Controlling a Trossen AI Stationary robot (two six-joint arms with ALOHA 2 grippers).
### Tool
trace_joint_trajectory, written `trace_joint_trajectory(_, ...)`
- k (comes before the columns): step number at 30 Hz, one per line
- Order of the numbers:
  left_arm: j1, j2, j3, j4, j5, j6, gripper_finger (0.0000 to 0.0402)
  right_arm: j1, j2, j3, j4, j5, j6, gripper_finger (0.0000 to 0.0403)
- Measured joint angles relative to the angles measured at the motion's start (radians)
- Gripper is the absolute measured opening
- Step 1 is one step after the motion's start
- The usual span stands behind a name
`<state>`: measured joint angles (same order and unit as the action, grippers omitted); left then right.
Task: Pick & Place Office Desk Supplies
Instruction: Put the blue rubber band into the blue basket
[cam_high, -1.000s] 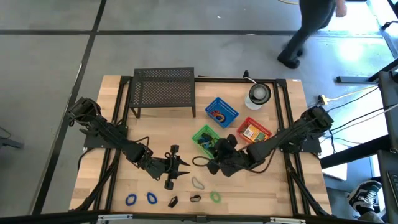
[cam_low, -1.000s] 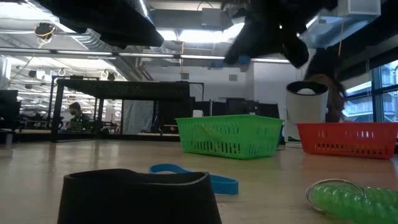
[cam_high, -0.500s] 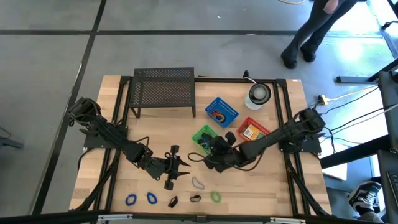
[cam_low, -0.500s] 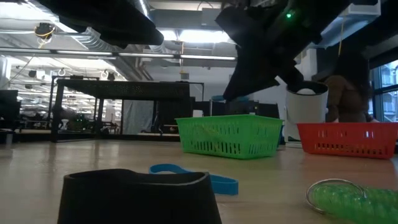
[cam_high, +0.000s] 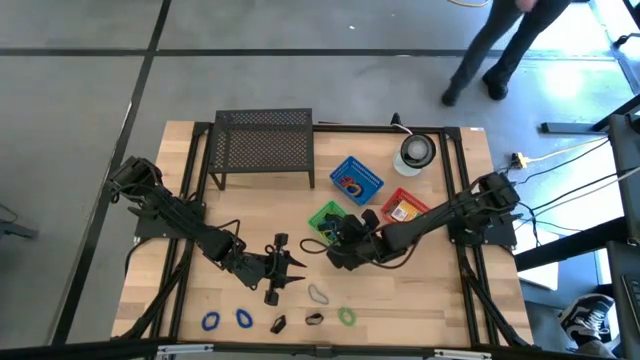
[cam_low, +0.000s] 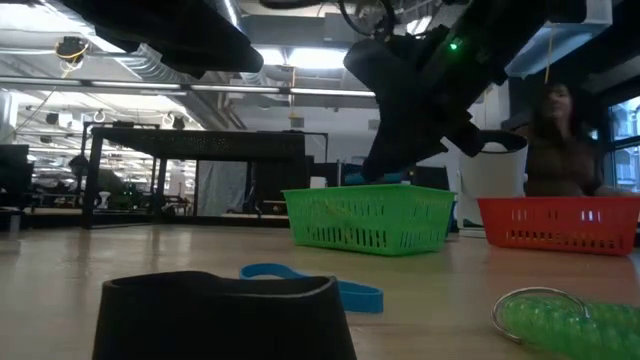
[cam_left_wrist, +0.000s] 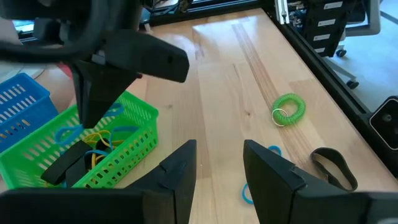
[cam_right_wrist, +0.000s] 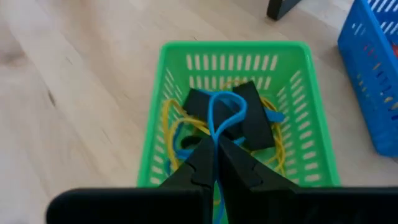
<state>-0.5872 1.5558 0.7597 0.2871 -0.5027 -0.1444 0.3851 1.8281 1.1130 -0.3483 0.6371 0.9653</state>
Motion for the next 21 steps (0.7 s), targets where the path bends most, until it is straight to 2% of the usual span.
trace_joint_trajectory(12,0.000,0.000,0.000,0.000,0.000,0.000,0.0127,-0.008,0.051,-0.001,0.004,-0.013,0.044,0.0019)
trace_joint_trajectory(16,0.000,0.000,0.000,0.000,0.000,0.000,0.0127,-0.013,0.051,-0.001,0.003,0.001,0.065,0.0049)
trace_joint_trajectory(21,0.000,0.000,0.000,0.000,0.000,0.000,0.0127,-0.013,0.051,-0.001,0.003,0.001,0.071,0.0107)
